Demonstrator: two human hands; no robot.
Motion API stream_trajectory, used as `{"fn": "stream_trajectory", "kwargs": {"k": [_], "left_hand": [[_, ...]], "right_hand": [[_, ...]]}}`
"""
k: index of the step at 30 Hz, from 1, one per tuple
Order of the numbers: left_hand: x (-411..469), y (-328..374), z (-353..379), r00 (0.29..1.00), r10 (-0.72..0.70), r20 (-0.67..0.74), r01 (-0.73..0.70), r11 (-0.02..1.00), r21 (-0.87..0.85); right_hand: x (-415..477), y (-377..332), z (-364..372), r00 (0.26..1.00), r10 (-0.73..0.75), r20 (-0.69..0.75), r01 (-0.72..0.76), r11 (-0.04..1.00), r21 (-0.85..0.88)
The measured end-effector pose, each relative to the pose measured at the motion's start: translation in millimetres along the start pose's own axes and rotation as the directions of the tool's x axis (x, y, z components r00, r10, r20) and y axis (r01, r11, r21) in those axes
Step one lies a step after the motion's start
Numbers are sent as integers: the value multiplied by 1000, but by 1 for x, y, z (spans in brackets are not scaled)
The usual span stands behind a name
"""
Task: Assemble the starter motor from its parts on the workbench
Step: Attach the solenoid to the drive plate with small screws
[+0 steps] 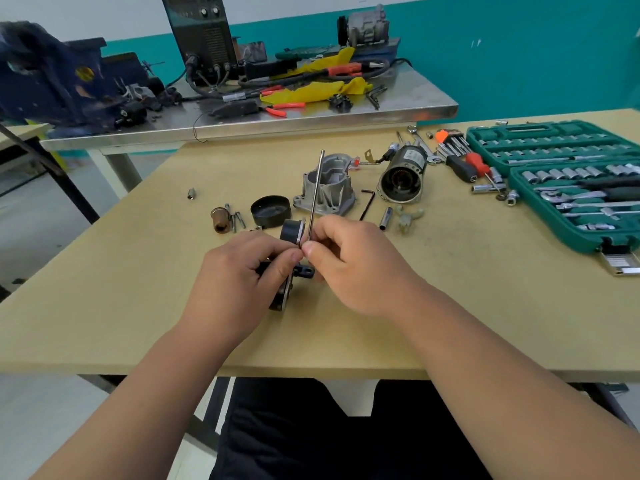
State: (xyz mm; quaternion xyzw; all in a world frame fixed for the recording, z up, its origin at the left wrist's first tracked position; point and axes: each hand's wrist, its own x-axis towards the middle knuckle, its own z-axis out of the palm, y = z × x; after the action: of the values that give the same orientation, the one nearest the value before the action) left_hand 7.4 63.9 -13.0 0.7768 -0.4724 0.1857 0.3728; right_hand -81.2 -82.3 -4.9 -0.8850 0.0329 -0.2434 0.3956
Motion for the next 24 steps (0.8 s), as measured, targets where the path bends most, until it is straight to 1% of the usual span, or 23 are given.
{"fn": "stream_trajectory", "kwargs": {"k": [2,5,6,11,15,17,18,19,20,21,22,23,24], "left_hand": [[-1,-1,-2,1000,0,-5,0,1000,-9],[-1,-3,-3,1000,27,6,-27,998,-51],[0,-3,-3,999,42,11,-41,997,-67],[9,-8,-6,987,138,84,-131,988,-83],[11,-11,-7,966,191,174,-181,981,-71],[9,-11,-10,955,193,226,-196,981,-12],[6,-11,-13,945,170,278,-194,979,61],[2,-11,-14,934,134,331,-203,962,183],[-2,-11,-13,924,95,372,-221,923,314],[-6,-9,-11,918,60,393,-233,882,409],[-9,-9,-8,923,44,382,-227,864,450],[-11,-9,-4,936,45,348,-208,871,445],[-13,-9,-1,954,48,295,-171,898,405]], "right_hand": [[1,0,0,1000,14,28,-15,999,29],[2,2,-2,983,59,172,-80,990,120],[2,3,-2,979,59,195,-86,987,135],[2,7,-5,975,61,212,-118,957,266],[5,10,-7,956,115,271,-189,946,263],[5,12,-6,955,161,251,-222,947,234],[4,13,-4,960,180,214,-227,950,216],[3,14,-1,966,194,171,-225,956,187],[2,16,1,971,202,132,-220,965,145],[0,17,4,973,205,104,-215,972,98],[-1,19,7,975,205,86,-210,976,54],[-1,20,10,977,202,71,-204,979,20],[-2,20,12,979,195,57,-195,981,-3]]}}
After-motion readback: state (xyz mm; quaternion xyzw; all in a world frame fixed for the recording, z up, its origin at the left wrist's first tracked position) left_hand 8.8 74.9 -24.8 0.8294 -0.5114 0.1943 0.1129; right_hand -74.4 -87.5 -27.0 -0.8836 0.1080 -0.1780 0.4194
